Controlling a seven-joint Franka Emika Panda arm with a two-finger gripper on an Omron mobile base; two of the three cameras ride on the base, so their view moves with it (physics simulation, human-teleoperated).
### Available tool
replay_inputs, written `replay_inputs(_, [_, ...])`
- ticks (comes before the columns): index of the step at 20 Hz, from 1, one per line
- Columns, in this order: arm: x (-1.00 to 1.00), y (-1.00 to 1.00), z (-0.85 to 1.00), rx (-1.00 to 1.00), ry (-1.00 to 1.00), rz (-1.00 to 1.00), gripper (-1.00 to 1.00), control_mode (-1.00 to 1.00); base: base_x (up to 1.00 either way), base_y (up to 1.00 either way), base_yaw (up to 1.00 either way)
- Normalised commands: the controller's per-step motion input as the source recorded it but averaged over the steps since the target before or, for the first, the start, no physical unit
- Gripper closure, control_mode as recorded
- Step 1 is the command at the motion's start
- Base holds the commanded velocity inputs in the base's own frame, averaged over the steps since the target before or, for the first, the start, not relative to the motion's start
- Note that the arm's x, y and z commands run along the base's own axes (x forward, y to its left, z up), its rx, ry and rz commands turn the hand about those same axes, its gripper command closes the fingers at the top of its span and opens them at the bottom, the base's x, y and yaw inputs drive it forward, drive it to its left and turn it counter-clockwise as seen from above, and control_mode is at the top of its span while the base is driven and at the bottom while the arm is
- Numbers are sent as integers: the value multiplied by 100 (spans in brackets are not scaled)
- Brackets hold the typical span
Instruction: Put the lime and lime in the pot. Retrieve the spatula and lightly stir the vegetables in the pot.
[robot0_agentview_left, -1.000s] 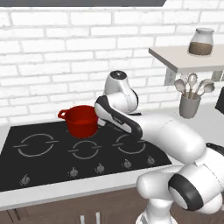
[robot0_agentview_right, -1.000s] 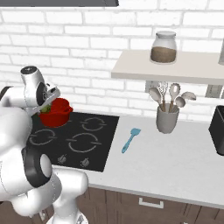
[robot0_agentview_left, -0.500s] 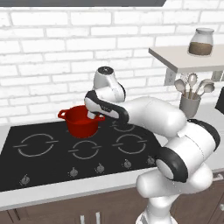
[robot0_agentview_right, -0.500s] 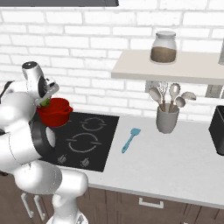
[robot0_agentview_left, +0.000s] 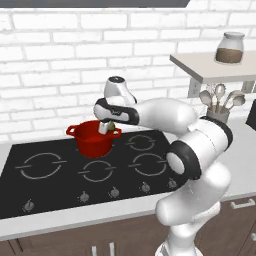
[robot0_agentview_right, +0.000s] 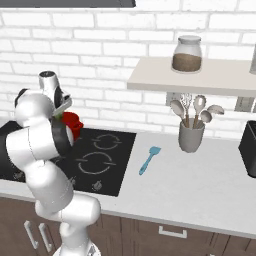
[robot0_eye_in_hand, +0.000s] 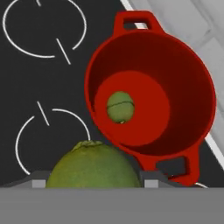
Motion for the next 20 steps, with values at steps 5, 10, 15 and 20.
replay_inputs(5, [54,30,-35,0,8,1,100,-100,0,0,0])
replay_inputs(10, [38,32,-33,-2,7,0,100,-100,0,0,0])
replay_inputs(15, [26,14,-31,0,3,0,100,-100,0,0,0])
replay_inputs(20, [26,1,-33,0,0,0,100,-100,0,0,0])
